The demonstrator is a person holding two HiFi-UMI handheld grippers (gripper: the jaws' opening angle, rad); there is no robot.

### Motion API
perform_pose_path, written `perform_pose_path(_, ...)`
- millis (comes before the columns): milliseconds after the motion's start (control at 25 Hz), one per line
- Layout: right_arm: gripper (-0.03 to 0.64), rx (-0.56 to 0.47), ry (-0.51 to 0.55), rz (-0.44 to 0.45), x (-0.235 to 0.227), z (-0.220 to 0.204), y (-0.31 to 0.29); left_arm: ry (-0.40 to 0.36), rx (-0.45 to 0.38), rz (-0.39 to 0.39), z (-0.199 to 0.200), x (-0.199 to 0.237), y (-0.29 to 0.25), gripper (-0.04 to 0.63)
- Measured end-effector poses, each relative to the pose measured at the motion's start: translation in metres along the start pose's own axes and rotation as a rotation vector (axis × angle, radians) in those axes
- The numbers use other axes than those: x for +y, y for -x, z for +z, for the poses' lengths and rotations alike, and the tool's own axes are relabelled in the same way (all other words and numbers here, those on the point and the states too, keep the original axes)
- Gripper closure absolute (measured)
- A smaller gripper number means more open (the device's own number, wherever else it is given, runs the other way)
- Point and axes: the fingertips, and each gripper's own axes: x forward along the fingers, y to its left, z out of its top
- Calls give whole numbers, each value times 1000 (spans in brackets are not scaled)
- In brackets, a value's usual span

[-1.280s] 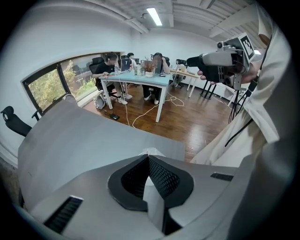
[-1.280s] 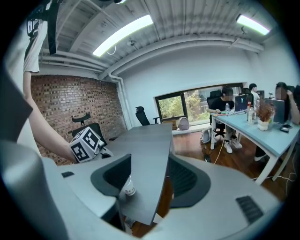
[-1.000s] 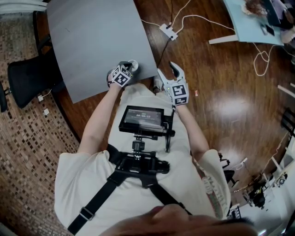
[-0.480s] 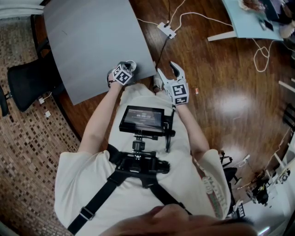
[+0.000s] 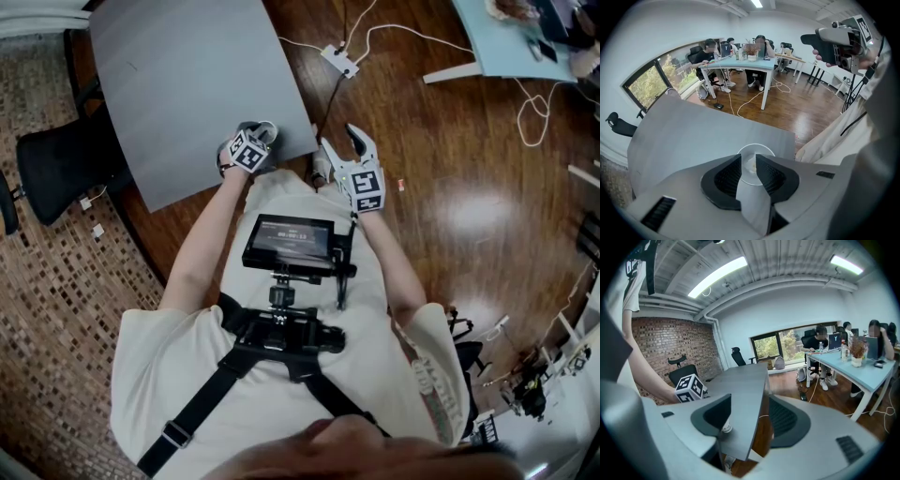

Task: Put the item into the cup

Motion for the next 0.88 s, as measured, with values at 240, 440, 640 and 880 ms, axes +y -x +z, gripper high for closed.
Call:
perform_pose_path(240,350,4,9,17,3,0,-3,95,-85,28,5,8,20,474)
perform_pose_path(440,350,-6,20,30,10,-8,-3,181,-198,91,4,15,49,474)
perform_pose_path(640,350,3,49,51,12,-8,11,282,-334,106,14,5,83,474)
perform_pose_path(880,350,10,83,48,9,-9,24,382,-488,105,21,-7,116,474)
